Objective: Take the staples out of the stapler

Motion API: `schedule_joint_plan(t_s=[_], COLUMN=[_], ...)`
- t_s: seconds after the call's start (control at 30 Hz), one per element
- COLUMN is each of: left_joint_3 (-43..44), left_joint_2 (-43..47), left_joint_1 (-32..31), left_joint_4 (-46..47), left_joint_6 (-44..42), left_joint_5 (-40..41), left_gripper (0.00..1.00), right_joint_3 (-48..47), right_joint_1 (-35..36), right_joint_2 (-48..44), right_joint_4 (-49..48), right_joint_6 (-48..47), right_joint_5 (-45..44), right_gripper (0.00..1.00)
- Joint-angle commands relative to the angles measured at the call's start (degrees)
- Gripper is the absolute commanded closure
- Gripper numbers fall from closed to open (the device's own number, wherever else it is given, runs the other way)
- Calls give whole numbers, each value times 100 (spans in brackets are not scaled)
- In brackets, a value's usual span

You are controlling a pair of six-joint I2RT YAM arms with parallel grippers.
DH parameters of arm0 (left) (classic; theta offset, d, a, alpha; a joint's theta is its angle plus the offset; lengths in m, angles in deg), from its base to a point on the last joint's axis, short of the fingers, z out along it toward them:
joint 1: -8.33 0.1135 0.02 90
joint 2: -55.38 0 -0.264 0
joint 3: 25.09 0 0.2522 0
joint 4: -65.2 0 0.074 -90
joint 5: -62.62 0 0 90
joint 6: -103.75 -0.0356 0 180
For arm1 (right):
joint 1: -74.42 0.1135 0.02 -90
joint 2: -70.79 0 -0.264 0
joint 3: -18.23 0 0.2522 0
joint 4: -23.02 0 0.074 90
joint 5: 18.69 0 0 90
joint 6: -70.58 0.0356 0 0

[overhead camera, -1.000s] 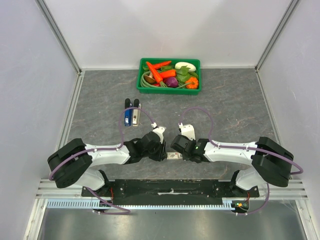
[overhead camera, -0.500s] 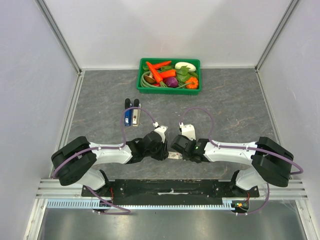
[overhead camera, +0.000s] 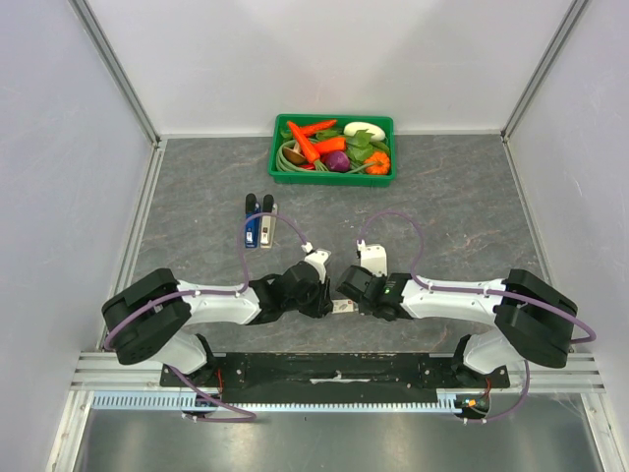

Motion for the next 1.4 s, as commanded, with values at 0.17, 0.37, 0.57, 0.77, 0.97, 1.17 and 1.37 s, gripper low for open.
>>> schedule_joint_plan(t_s=[0.17, 0.37, 0.57, 0.77, 0.97, 1.17, 1.37], left_joint_3=[-282, -159, -62, -35, -36, -35, -228], left_joint_2=[-261, -524, -700, -797, -376, 248, 521], left_joint_1=[-166, -166, -166, -175, -157, -166, -166], left_joint_4=[-519, -457, -370, -334, -624, -1195, -1327], left_joint_6=[211, 62, 62, 70, -8, -53, 26], left_joint_5=[10, 28, -7, -25, 142, 352, 450], left_gripper=[74, 75, 75, 77, 61, 56, 56], right_joint_3=[-18, -106, -45, -71, -27, -18, -27], right_joint_1=[-4, 23, 75, 119, 120, 119, 119], right_joint_2=[-6, 135, 109, 188, 100, 47, -49], right_joint_4=[-218, -349, -621, -728, -552, -438, -367], right_joint_6=[256, -25, 10, 36, -8, -43, -43], right_joint_5=[113, 333, 605, 650, 457, 360, 359], right_gripper=[100, 100, 100, 100, 100, 100, 100])
